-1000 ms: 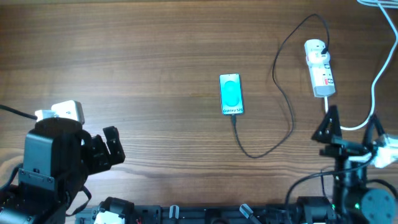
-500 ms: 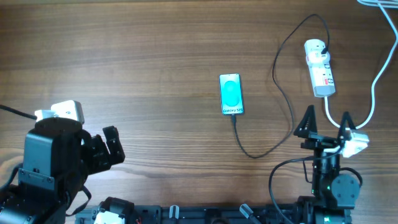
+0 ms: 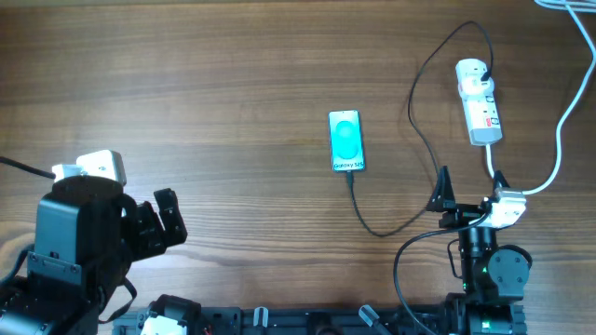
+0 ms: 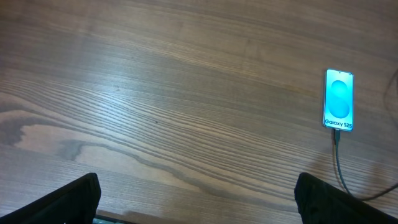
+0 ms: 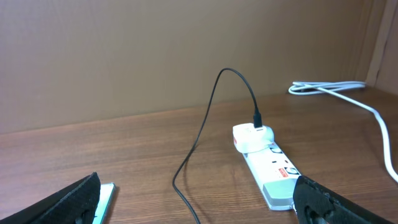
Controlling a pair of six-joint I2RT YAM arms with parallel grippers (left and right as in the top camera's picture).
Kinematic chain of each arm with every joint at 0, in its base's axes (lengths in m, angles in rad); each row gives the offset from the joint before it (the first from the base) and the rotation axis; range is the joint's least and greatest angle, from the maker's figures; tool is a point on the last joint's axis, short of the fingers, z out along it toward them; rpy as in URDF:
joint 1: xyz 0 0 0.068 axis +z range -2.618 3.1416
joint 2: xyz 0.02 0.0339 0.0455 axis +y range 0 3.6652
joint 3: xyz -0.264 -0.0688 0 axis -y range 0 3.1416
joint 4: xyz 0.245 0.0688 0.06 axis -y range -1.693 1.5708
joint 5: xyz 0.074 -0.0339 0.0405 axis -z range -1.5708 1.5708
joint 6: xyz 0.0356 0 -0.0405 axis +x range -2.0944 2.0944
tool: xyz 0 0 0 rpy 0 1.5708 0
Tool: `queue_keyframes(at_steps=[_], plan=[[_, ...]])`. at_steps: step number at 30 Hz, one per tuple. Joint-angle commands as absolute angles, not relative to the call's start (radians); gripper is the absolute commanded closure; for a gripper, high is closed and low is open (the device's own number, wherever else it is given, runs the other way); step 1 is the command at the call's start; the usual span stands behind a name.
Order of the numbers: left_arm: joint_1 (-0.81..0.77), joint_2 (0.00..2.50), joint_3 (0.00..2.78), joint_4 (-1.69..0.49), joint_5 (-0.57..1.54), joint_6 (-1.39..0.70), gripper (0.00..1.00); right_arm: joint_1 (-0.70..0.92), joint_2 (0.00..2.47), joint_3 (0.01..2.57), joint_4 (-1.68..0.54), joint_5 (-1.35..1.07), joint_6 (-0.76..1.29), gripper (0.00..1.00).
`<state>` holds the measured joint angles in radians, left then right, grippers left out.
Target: Plug charger to phone and switch on socket
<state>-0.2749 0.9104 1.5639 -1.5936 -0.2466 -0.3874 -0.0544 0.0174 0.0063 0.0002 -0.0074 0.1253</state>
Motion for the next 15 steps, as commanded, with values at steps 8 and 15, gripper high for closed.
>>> queue_keyframes(at_steps=[8, 15], plan=[[-0.277, 0.910, 1.568, -1.591, -0.263, -0.400, 0.00, -0.059, 0.004, 0.005, 0.004, -0.025, 0.105, 0.00], [-0.302, 0.910, 1.568, -1.591, -0.263, -0.400, 0.00, -0.059, 0.004, 0.005, 0.004, -0.025, 0.105, 0.00]])
